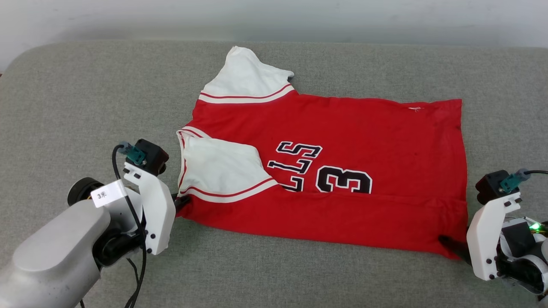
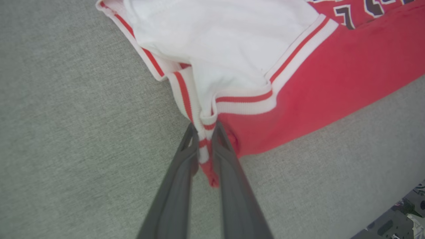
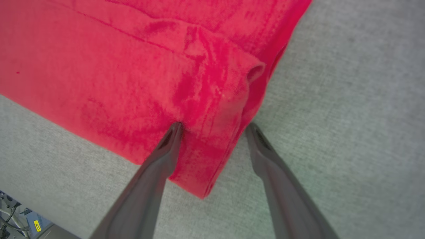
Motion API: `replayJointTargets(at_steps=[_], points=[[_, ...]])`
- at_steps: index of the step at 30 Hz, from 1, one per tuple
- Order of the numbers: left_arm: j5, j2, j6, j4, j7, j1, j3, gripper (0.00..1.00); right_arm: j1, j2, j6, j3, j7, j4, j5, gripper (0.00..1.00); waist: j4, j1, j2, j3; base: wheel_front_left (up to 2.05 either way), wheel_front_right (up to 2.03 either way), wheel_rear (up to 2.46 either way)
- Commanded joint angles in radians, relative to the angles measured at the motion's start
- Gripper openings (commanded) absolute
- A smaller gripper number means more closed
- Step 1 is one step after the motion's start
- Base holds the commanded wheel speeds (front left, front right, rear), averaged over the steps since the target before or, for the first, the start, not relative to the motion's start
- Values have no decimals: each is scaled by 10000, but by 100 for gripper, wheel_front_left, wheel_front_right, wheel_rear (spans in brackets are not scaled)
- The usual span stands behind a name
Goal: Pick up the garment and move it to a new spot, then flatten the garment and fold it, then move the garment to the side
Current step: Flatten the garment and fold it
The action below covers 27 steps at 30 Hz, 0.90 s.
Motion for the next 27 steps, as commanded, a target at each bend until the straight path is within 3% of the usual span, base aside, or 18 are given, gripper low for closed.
replayJointTargets(at_steps=[1, 2, 3, 4, 5, 16, 27], points=[[-15, -46, 51, 50, -92, 71, -28, 0, 354, 607, 36, 650, -79, 473, 134, 100, -22, 0, 0, -24, 0, 0, 0], [-20, -52, 51, 79, -107, 122, -44, 0, 311, 577, 36, 703, -248, 493, 153, 84, -33, 0, 0, -62, 0, 0, 0], [-23, -58, 53, 112, -133, 180, -63, 0, 241, 511, 36, 721, -425, 514, 147, 29, -44, 0, 0, -121, 0, 0, 0], [-23, -58, 53, 112, -133, 180, -63, 0, 241, 511, 36, 721, -425, 514, 147, 29, -44, 0, 0, -121, 0, 0, 0], [-49, -61, 58, 144, -165, 230, -66, 0, 175, 433, 35, 746, -569, 534, 179, 0, -64, 0, 0, -190, 0, 0, 0], [-356, 369, 192, -81, -527, 1158, -59, 0, 467, -474, 15, 458, -1815, -64, 719, 0, -263, 0, 0, -1370, 0, 0, 0], [-703, 1248, 1100, -1613, -871, 2888, -170, 0, 2049, -1028, 15, -184, -1591, -1306, 966, 0, -397, 0, 0, -2102, 0, 0, 0]])
